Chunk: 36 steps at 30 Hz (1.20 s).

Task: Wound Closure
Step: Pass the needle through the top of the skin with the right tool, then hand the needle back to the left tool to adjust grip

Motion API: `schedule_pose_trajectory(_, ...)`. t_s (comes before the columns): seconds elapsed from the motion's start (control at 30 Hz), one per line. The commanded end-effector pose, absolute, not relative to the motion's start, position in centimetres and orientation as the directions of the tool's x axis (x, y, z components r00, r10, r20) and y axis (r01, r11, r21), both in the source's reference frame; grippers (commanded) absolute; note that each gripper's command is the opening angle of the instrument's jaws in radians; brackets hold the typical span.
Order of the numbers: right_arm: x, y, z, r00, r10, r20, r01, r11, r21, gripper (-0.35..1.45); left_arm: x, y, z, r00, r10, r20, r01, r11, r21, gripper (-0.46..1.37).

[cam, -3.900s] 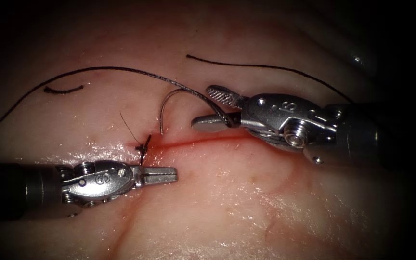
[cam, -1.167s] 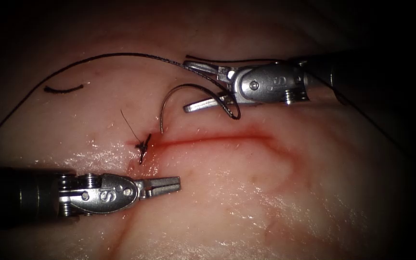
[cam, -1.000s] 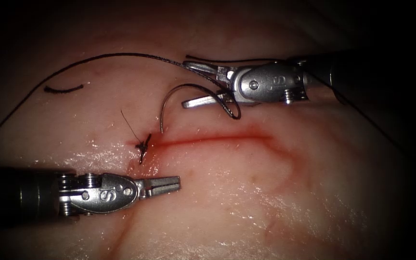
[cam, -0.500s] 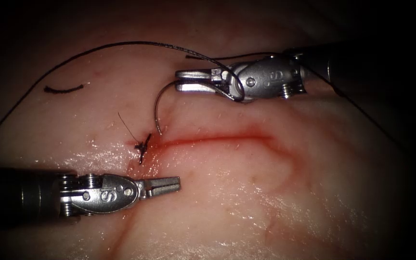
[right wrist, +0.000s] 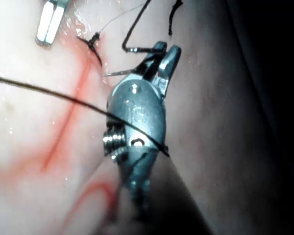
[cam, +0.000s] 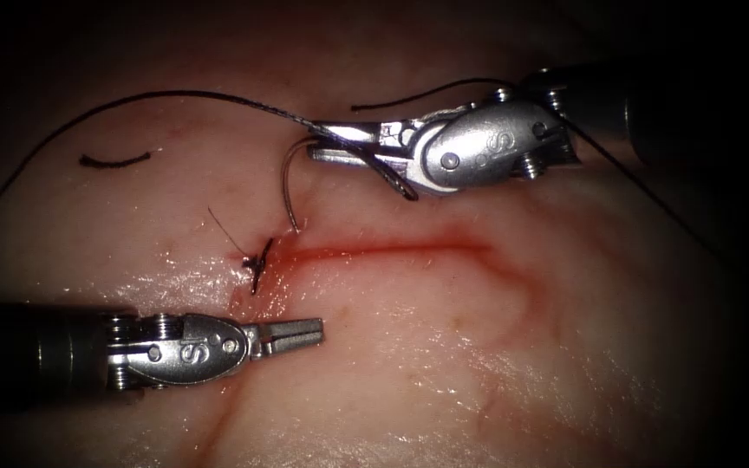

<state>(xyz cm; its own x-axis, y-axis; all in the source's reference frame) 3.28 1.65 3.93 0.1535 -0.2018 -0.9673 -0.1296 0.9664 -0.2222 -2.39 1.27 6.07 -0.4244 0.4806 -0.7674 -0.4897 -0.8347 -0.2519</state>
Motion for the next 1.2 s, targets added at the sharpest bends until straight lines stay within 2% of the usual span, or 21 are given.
schedule_pose_trajectory(0.03, 3.30, 1.63, 3.90, 0.198, -0.193, -0.961, -0.152, 0.963, -0.224, -0.35, -2.39, 1.28, 6.07, -0.425, 0.481, -0.767, -0.488, -0.835, -0.253, -0.35)
schedule_pose_trajectory(0.27, 3.31, 1.68, 3.82, 0.320, -0.179, -0.931, -0.195, 0.949, -0.249, -0.35, -2.37, 1.27, 6.07, -0.421, 0.488, -0.764, -0.497, -0.829, -0.255, -0.35)
schedule_pose_trajectory(0.57, 3.26, 1.77, 3.57, 0.324, -0.150, -0.934, -0.278, 0.929, -0.246, -0.35, -2.35, 1.31, 6.07, -0.412, 0.482, -0.773, -0.516, -0.823, -0.239, -0.35)
schedule_pose_trajectory(0.63, 3.23, 1.81, 3.51, 0.324, -0.143, -0.935, -0.284, 0.928, -0.241, -0.35, -2.34, 1.32, 6.07, -0.409, 0.483, -0.774, -0.520, -0.820, -0.237, -0.09)
schedule_pose_trajectory(0.7, 3.21, 1.83, 3.44, 0.331, -0.136, -0.934, -0.287, 0.928, -0.237, -0.35, -2.33, 1.35, 6.06, -0.397, 0.484, -0.780, -0.532, -0.814, -0.235, 0.24)
schedule_pose_trajectory(0.73, 3.19, 1.83, 3.41, 0.339, -0.126, -0.932, -0.292, 0.928, -0.231, -0.35, -2.32, 1.38, 6.04, -0.371, 0.504, -0.780, -0.551, -0.796, -0.252, 0.54)
schedule_pose_trajectory(0.8, 3.15, 1.83, 3.37, 0.351, -0.107, -0.930, -0.303, 0.927, -0.221, -0.35, -2.30, 1.42, 6.02, -0.335, 0.532, -0.778, -0.575, -0.769, -0.279, 0.65)
schedule_pose_trajectory(0.9, 3.08, 1.80, 3.30, 0.362, -0.048, -0.931, -0.318, 0.932, -0.172, -0.35, -2.27, 1.53, 5.94, -0.261, 0.567, -0.781, -0.622, -0.718, -0.313, 0.97)
schedule_pose_trajectory(0.93, 3.07, 1.79, 3.29, 0.363, -0.041, -0.931, -0.321, 0.932, -0.167, -0.35, -2.27, 1.54, 5.93, -0.257, 0.567, -0.783, -0.625, -0.715, -0.312, 0.98)
schedule_pose_trajectory(1.07, 3.00, 1.76, 3.19, 0.362, 0.048, -0.931, -0.362, 0.927, -0.093, -0.35, -2.30, 1.65, 5.74, -0.196, 0.579, -0.791, -0.668, -0.670, -0.325, 0.81)
schedule_pose_trajectory(1.2, 2.98, 1.75, 3.11, 0.338, 0.137, -0.931, -0.402, 0.916, -0.012, -0.35, -2.34, 1.68, 5.61, -0.182, 0.586, -0.789, -0.677, -0.656, -0.332, 0.76)
